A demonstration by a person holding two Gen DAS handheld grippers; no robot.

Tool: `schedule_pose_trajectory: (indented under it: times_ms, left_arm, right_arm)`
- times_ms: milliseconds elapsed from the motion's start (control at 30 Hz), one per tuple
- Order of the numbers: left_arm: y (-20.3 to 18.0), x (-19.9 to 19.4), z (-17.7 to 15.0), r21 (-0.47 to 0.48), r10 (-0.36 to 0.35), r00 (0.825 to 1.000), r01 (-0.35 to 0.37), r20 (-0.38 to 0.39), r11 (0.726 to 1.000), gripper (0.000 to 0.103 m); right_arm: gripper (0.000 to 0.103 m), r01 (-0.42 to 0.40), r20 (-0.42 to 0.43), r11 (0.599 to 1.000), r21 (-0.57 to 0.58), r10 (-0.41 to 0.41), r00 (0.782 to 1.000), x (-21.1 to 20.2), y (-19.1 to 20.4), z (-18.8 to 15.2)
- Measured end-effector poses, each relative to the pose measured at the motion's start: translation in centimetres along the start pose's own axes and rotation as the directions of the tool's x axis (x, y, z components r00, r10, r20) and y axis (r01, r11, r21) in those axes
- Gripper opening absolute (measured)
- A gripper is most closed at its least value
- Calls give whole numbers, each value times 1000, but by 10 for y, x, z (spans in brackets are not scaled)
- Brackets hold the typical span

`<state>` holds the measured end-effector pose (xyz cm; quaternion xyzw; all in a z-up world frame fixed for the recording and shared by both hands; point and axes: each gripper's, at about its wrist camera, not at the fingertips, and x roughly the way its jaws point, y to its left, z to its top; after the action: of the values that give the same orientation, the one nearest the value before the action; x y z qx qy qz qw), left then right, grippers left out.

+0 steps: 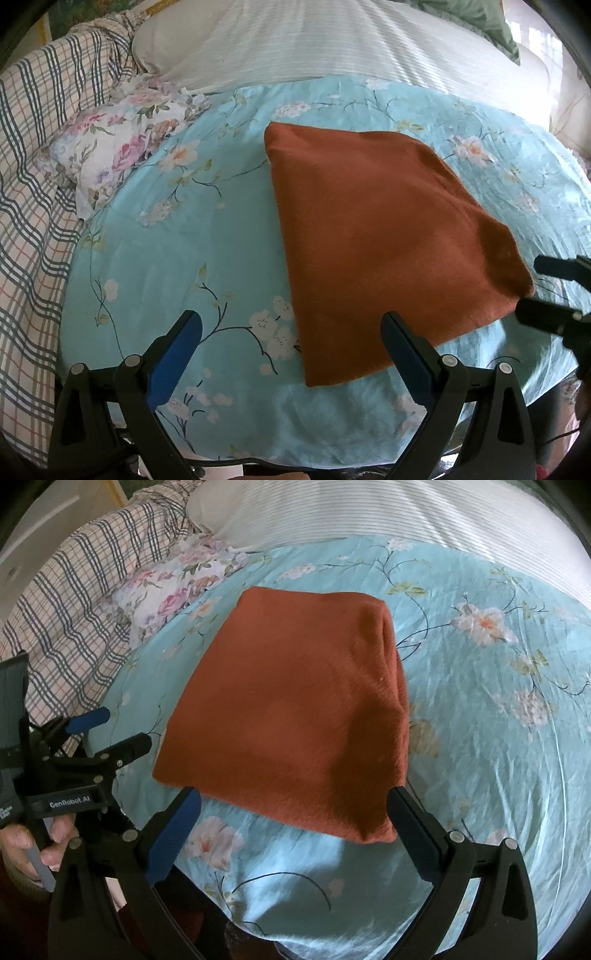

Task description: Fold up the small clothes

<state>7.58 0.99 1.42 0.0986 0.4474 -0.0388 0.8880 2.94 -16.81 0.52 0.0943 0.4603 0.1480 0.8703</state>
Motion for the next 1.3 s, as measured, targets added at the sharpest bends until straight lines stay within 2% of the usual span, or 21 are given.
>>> schedule_pose_trajectory:
  times_ms: [733, 1300]
  left_arm:
    - [4, -16, -5, -34, -23, 999, 24, 35, 999, 98]
    - [-3, -28, -11, -28, -29, 998, 30, 51, 999, 98]
  right_arm:
    - [101, -1, 23, 1000, -19, 1, 1000, -8, 4, 8]
    - [101, 3, 43, 1000, -20, -2, 999, -19, 11, 1]
